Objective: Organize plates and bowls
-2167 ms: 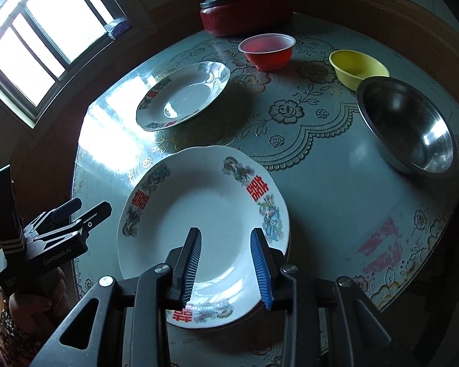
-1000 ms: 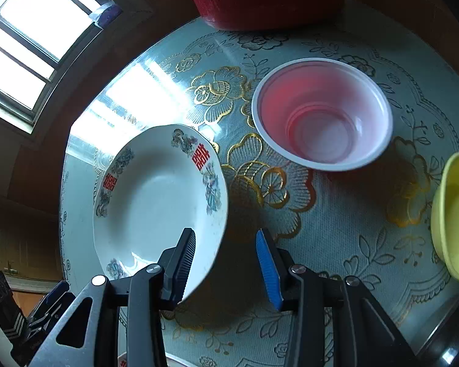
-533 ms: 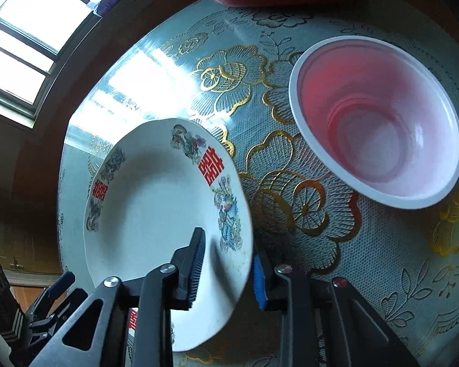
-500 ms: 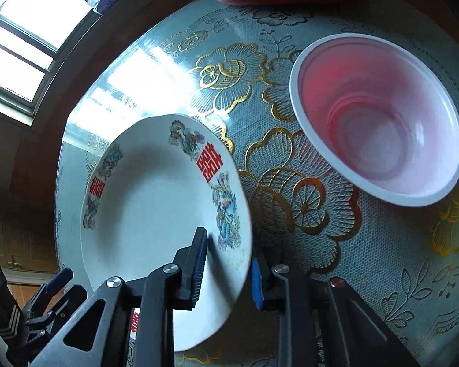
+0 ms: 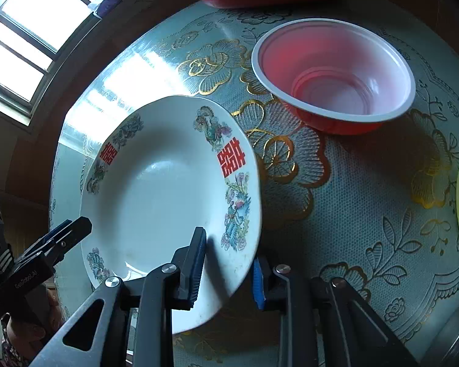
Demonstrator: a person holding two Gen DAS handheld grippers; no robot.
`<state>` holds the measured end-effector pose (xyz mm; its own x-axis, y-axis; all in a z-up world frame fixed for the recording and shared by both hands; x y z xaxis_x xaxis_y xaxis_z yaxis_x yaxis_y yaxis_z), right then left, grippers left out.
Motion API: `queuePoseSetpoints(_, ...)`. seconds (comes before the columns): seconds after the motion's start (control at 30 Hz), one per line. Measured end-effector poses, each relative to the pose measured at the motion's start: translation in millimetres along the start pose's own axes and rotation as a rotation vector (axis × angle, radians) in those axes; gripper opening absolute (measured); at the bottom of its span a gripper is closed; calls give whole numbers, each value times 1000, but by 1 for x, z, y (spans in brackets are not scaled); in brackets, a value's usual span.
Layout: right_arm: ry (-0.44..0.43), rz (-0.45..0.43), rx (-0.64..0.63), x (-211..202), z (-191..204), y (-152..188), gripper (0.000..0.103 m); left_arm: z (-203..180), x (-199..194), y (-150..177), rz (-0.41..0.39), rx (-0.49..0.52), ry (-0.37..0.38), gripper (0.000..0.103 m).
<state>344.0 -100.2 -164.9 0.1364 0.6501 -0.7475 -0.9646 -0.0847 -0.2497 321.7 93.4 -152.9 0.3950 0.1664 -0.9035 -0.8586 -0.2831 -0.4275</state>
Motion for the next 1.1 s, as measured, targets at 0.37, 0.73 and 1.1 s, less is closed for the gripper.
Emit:
queuePoseSetpoints(0.37, -37, -57, -11, -1, -7, -14, 30, -29, 19, -9, -3, 75, 71, 54)
queuePoseSetpoints(0.73, -116, -90, 10, -7, -24, -28, 26, -47, 21, -14, -83, 179, 72, 40)
queuePoseSetpoints(1.1, -91, -43, -46, -10, -11, -12, 21, -31, 14, 0, -83, 203, 77, 39)
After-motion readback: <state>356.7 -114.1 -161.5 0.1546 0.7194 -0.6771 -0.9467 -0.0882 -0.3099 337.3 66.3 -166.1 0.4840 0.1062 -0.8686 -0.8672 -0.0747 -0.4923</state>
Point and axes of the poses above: each gripper's, at about its wrist camera, not at the fingertips, and x roughly the way its jaws point, z to its left, y to its underside, the point moved 6 cm from there along x, roughly the way its jaws point, and after that the axes turned 15 degrees about -y, right-handed, at the moved point
